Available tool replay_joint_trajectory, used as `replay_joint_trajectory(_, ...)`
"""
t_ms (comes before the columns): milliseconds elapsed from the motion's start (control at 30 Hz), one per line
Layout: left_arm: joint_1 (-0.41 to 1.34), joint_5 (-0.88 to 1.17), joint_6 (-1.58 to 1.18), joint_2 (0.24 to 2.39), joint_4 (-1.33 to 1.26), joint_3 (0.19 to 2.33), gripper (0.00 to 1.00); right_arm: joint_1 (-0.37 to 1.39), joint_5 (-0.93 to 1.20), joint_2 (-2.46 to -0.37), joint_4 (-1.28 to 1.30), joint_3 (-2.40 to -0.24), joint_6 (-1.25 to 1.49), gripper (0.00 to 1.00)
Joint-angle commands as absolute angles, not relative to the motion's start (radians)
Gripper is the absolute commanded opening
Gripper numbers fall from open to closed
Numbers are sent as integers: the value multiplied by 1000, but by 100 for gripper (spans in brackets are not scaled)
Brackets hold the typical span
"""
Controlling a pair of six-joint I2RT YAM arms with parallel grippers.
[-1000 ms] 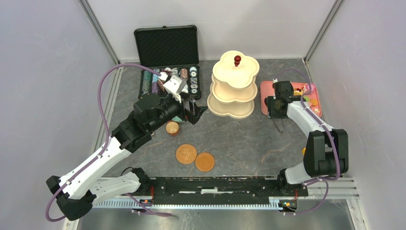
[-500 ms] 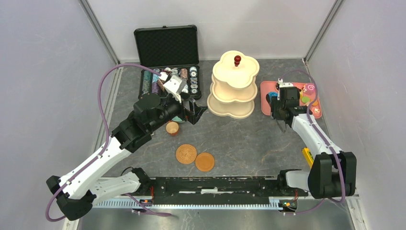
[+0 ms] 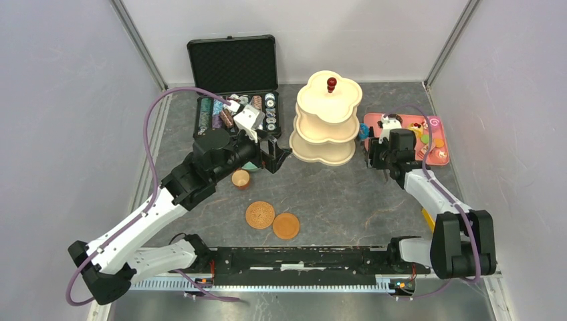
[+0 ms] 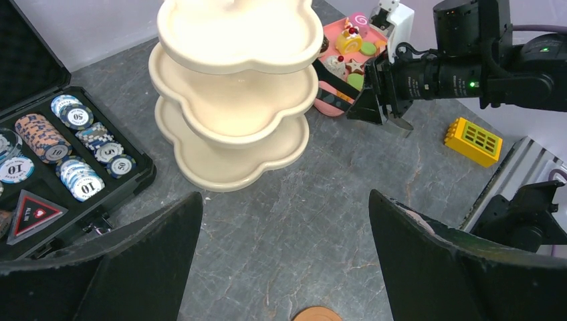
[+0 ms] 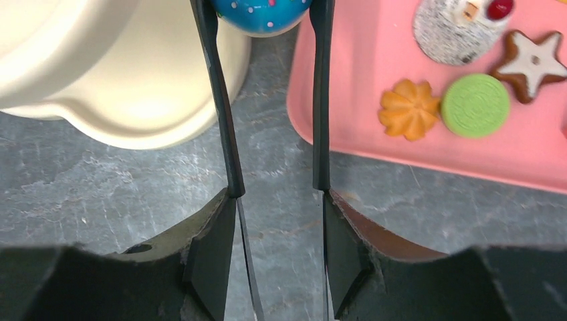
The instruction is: Serve the afternoon tea
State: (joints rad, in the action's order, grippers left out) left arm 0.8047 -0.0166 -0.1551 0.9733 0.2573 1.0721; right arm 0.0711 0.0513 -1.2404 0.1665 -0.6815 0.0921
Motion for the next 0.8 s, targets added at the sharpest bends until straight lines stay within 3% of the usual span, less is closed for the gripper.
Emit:
replay_joint_trajectory(0,809,-3,-128,979,216,1069,100,73,147,-1275,-67,-646,107,0)
replay_joint_trajectory(767,808,29,-138,1009,227,1080,100,134,170,-1547,-304,-715,102,6)
